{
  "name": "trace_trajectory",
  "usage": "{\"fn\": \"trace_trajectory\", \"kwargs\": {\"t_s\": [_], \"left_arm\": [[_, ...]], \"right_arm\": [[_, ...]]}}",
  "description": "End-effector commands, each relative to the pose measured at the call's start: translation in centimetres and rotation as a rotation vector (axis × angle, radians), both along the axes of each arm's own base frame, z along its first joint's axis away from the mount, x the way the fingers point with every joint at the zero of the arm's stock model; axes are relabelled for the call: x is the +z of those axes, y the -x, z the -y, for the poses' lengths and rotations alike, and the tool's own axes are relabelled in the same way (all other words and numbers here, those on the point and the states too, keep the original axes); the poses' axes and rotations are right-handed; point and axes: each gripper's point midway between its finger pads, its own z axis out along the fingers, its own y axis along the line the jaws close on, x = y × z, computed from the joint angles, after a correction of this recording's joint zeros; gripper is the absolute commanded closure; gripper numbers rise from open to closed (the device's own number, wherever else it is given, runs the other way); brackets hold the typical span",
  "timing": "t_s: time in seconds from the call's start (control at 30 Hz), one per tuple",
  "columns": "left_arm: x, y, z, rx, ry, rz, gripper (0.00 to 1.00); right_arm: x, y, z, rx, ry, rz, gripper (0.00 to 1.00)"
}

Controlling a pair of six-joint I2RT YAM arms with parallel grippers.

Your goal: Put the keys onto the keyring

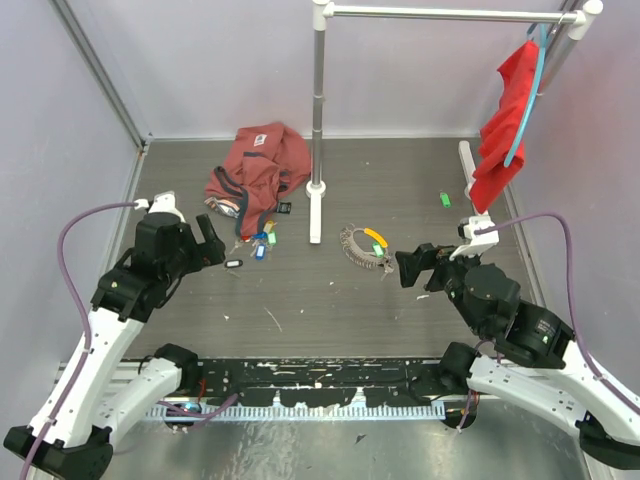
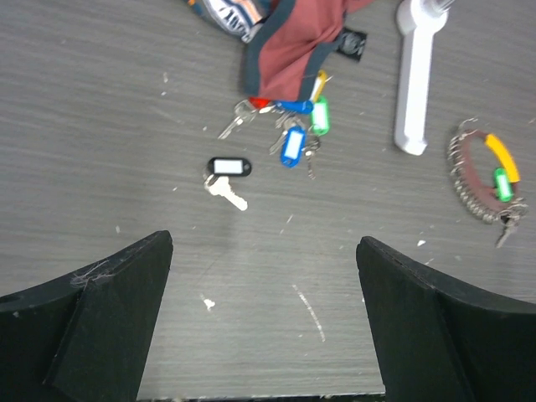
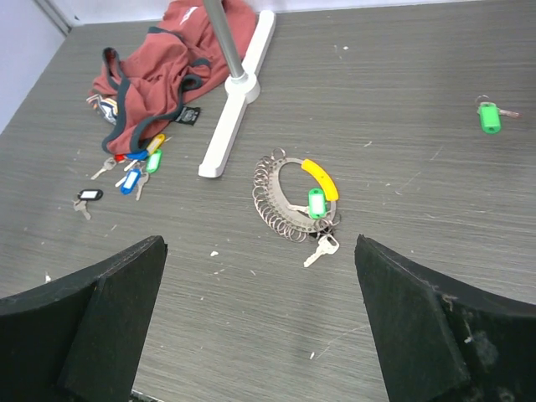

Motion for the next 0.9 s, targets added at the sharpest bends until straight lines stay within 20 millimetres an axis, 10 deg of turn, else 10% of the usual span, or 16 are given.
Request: {"fn": "trace_trajectory", "kwargs": {"t_s": [0.0,0.23,0.53,0.87], "left_arm": [[-0.5,1.2,-1.8,0.031,-0.084,-0.045,0.02],[0.2,1.7,-2.0,0.003,-0.117,-0.057,0.02],[0.5,2.6,-2.2,-0.124,-0.22,-0.071,0.02],[0.0,2.7,-1.6,-0.188,-0.221,-0.02,0.02]], "right_arm": [[1.6,-0.4,1.4,-0.075,-0.011,0.03,0.0],[0.7,-0.9,2.4,-0.168,0.031,-0.023,0.0],[-1.3,-3.4,-3.6,-0.078,0.178,-0.18,0.03],[-8.9,-10.8,-4.8,0.008,0.114,-0.445,0.13]]}}
